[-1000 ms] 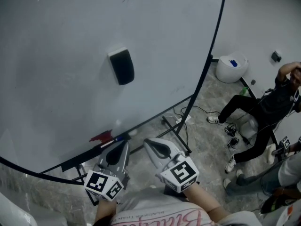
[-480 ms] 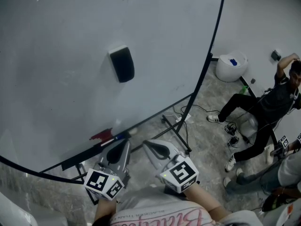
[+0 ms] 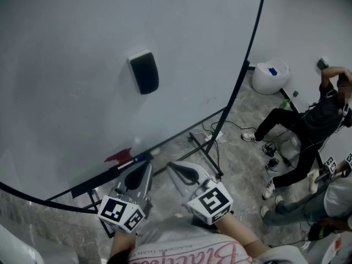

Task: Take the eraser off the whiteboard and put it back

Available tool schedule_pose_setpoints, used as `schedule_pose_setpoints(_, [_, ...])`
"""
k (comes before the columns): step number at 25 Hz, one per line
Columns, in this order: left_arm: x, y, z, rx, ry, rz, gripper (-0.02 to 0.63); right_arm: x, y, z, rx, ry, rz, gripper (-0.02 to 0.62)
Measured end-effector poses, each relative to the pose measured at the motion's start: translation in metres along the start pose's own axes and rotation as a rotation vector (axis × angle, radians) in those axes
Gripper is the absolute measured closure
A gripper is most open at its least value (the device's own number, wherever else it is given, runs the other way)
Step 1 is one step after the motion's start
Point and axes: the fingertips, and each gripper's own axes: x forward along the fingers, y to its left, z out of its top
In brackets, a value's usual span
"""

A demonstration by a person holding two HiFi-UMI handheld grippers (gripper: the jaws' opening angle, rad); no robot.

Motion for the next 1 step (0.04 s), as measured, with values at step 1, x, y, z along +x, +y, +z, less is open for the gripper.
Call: schedule_pose_setpoints(1, [-0.0002, 0.0002, -0.0005, 0.0, 0.0, 0.0, 0.607, 0.0, 0.0001, -0.0001, -0.003, 0.0, -0.001, 0.595])
